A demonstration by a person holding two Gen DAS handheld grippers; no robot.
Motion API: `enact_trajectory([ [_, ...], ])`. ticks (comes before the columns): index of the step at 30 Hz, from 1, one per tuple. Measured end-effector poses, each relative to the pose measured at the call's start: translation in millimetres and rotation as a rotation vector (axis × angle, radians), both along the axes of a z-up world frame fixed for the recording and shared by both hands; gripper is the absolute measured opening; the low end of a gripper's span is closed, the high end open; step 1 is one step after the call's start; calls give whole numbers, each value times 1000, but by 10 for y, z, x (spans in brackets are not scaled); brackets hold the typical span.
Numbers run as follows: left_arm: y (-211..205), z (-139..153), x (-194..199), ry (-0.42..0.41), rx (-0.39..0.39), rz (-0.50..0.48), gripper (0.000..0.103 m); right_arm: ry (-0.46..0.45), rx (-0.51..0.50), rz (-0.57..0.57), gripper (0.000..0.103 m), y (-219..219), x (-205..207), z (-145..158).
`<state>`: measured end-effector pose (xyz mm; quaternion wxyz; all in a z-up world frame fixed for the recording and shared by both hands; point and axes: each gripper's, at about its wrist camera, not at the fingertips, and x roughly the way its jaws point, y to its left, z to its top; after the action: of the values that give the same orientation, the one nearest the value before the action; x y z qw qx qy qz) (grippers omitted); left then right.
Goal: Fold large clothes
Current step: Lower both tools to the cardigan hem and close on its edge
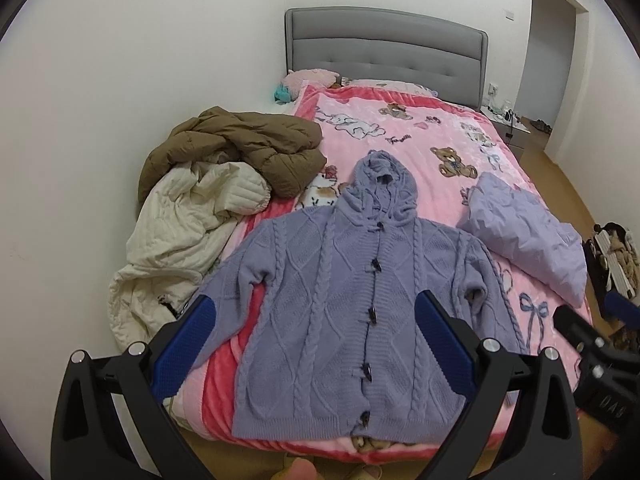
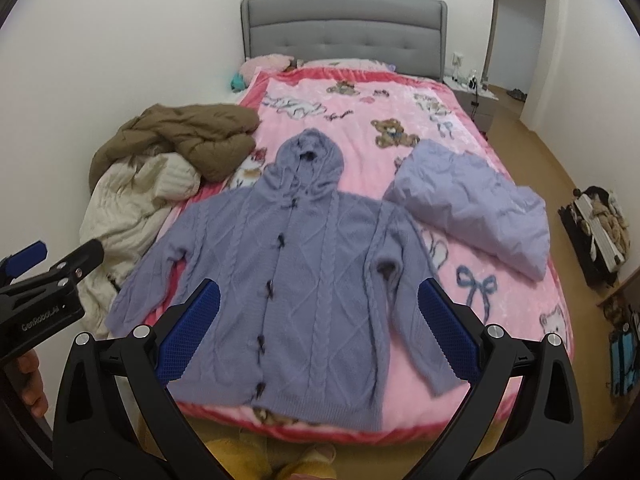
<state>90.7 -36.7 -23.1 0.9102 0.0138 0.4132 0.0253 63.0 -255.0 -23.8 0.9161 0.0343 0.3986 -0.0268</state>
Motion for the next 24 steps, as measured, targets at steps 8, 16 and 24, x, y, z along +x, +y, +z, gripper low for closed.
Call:
enact_trajectory([
  [8,41,-165,890,36,-22,-82,98,16,13,-61,95,-109,821,-35],
  [16,111,-760,2175,109,-21,-226,98,79,-18,-174,95,1,1901,-504],
  [24,-139,-1597,3275,99,-3,-265,98,126,-31,-158,95,-75,3025,-1321],
])
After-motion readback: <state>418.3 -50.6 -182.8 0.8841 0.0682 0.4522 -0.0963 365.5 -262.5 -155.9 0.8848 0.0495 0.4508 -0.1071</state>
